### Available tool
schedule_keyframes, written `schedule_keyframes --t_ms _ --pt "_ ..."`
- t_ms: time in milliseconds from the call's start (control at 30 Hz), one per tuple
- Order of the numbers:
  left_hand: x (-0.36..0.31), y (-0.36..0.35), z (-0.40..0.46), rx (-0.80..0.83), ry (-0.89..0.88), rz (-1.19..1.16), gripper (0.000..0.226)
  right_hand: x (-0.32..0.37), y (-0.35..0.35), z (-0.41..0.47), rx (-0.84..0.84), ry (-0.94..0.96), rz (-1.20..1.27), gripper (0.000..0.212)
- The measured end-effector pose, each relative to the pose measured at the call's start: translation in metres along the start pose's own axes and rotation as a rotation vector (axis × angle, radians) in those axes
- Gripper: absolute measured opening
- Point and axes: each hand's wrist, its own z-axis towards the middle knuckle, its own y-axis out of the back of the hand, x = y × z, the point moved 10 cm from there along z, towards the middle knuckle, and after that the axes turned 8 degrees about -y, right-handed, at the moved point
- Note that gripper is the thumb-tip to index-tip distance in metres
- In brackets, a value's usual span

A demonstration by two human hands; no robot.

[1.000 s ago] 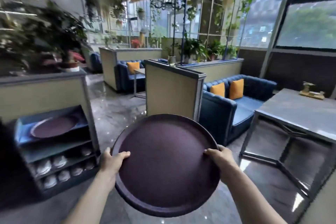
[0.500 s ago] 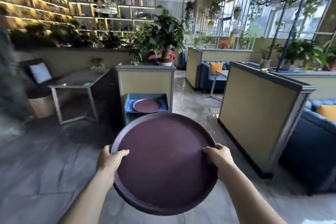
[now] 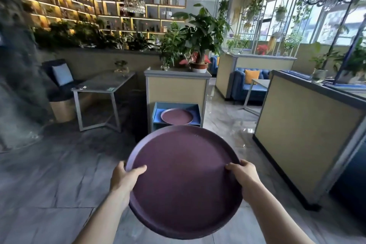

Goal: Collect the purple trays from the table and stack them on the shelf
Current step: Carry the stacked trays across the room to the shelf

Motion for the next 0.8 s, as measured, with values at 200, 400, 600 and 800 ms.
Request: schedule_keyframes --t_ms 200,400,600,800 --pt "0.001 -0.002 0.063 0.041 -0.024 -0.040 0.101 0.016 -0.038 0.019 -0.057 -0.013 -0.003 0.016" --pt "0.007 -0.008 0.121 0.070 -0.042 0.000 0.099 0.024 -0.075 0.048 -0.106 -0.027 -0.011 0.015" --pt "0.020 -0.029 0.185 0.069 -0.010 0.038 0.095 0.035 -0.117 0.105 -0.100 -0.065 -0.020 0.013" --pt "0.022 -0.071 0.252 0.067 0.033 0.028 0.096 0.055 -0.150 0.185 -0.075 -0.082 -0.030 0.014"
